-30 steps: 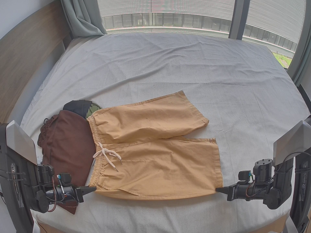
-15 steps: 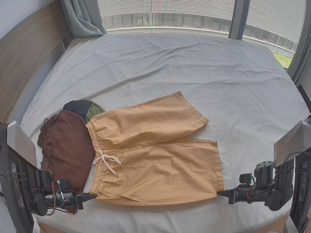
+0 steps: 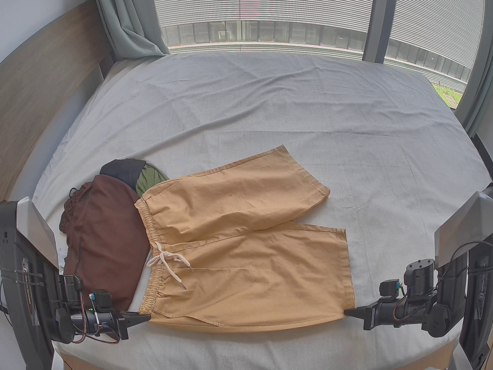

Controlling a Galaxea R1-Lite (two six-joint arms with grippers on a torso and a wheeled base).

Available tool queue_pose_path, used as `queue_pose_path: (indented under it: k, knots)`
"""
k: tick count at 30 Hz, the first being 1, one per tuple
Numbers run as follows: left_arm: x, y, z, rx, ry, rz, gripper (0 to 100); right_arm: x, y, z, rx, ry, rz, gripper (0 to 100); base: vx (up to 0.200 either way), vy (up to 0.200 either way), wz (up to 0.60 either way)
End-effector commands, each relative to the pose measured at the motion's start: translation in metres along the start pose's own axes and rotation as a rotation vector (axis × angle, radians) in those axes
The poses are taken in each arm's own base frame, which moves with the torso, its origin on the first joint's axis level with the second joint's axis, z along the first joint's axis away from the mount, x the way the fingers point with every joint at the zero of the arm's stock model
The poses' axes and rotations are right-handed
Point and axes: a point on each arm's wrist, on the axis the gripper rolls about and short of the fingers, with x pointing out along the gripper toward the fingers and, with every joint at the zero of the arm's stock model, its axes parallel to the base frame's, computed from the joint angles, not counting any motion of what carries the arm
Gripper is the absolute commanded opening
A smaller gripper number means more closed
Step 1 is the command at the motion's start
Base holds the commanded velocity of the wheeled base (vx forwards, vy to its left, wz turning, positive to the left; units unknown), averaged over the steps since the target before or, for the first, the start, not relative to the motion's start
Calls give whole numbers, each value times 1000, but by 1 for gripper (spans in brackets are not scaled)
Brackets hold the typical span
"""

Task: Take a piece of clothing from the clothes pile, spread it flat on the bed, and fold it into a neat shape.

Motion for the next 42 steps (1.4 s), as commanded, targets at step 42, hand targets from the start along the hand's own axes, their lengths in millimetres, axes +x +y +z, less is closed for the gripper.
queue_pose_path:
  k: [42]
  knots:
    - [-7, -55, 105, -84, -295, -95, 0, -22, 32, 86, -41, -380, 192, 0, 0, 0, 0]
